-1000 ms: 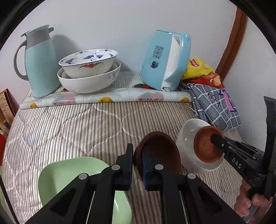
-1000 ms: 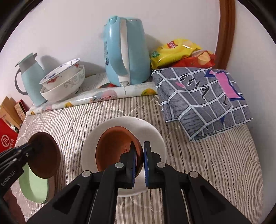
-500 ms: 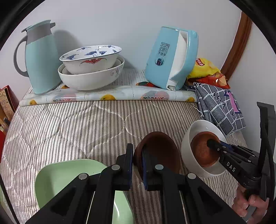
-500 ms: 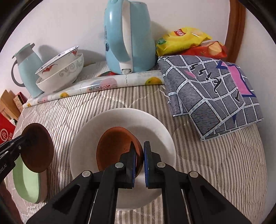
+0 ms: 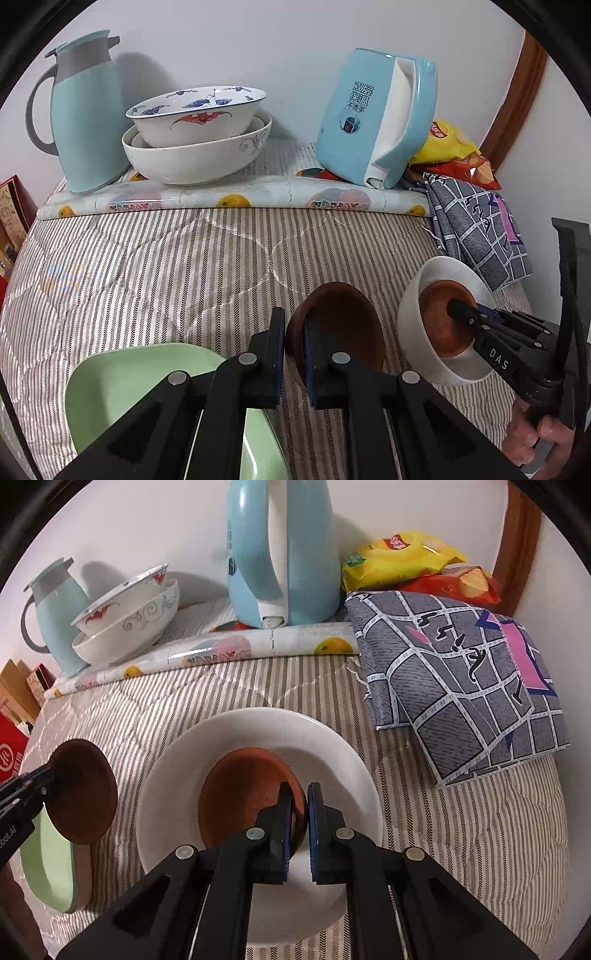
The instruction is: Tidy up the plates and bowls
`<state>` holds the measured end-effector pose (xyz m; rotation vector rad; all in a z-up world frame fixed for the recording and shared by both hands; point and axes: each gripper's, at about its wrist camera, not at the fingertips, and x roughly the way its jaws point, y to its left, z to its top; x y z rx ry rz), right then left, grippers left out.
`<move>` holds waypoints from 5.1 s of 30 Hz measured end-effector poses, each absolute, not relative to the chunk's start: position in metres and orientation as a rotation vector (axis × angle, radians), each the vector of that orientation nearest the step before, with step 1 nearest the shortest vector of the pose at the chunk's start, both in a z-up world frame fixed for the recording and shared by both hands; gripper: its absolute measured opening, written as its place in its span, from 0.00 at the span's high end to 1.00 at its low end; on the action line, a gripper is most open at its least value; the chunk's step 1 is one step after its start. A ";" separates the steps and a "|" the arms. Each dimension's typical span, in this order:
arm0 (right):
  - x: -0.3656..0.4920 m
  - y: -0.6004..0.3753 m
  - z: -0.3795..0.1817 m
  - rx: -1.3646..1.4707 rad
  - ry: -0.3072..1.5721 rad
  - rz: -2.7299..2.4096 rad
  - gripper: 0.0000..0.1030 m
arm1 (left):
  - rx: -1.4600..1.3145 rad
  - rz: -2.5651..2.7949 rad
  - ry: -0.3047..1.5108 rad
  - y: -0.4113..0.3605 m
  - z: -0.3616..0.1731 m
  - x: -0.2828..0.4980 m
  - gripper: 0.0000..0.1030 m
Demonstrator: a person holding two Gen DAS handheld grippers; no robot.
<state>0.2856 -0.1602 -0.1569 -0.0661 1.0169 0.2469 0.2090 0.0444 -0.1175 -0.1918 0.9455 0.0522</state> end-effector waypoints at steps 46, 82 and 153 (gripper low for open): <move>0.232 -0.197 -0.107 -0.032 0.914 0.273 0.54 | -0.156 0.041 0.903 0.007 -0.084 0.184 0.90; 0.220 -0.299 -0.129 0.060 0.911 0.180 0.54 | -0.104 -0.056 0.959 -0.080 -0.115 0.246 0.90; 0.270 -0.214 -0.145 0.017 0.992 0.275 0.73 | -0.117 0.011 1.040 -0.045 -0.136 0.254 0.77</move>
